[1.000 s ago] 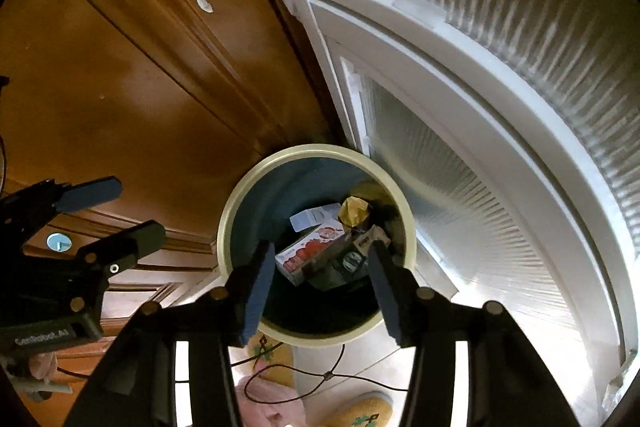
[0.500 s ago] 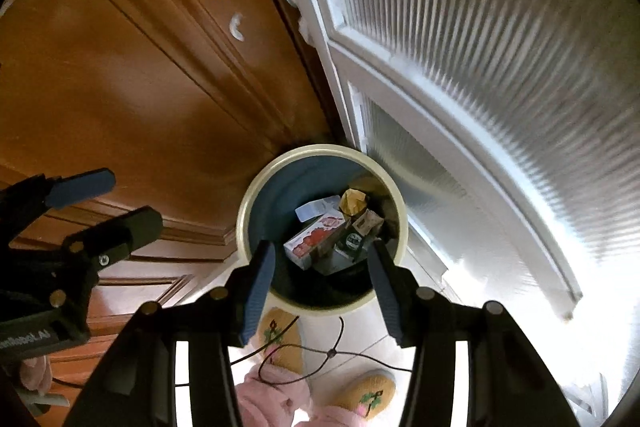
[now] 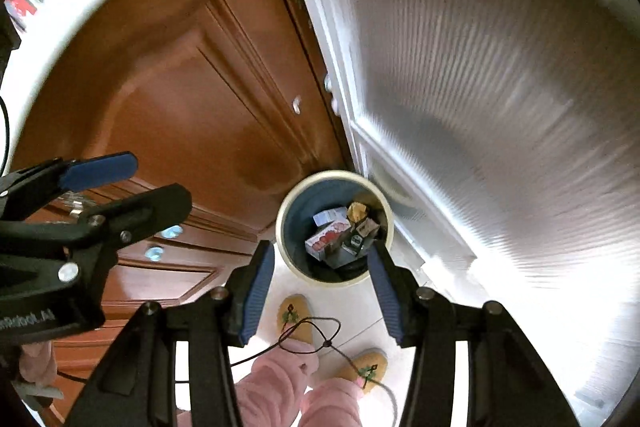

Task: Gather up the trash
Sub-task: 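Raise both tools back up toward the counter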

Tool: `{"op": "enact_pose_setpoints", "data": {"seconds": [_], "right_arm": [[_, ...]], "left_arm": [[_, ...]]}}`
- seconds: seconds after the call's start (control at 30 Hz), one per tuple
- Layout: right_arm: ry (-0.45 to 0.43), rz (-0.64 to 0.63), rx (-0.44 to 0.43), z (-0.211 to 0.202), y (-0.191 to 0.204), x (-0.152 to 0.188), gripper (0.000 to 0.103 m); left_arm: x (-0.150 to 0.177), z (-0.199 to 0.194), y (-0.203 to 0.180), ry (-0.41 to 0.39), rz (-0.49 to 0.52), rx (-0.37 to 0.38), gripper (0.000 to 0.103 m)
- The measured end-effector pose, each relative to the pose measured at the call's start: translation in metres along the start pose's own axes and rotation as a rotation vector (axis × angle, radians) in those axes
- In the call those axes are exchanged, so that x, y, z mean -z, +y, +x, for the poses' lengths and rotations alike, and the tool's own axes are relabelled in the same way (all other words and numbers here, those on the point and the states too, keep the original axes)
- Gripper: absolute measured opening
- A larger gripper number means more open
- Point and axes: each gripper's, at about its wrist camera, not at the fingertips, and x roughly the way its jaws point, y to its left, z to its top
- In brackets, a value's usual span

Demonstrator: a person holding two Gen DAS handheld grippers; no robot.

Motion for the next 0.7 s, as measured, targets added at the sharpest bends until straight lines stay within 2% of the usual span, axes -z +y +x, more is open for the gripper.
{"op": "enact_pose_setpoints", "data": {"seconds": [0.3,0.53,0.7], "right_arm": [[-0.102,-0.045,-0.005,-0.121,0.012,-0.016,0.049],[-0.188,-0.072,-0.065,-0.204,0.025,-0.031,0.049],[-0.262,-0.098,-0.102,-0.243,0.026,-0.046,0.049]], "left_arm": [[-0.013,-0.118,-0.026,-0.128,0.030,-0.002,0.070],[-0.027,-0.191,-0.039,-0.223,0.004,-0.004,0.071],[-0.039,-0.239,-0.045,-0.281,-0.021,-0.011,0.072]]}}
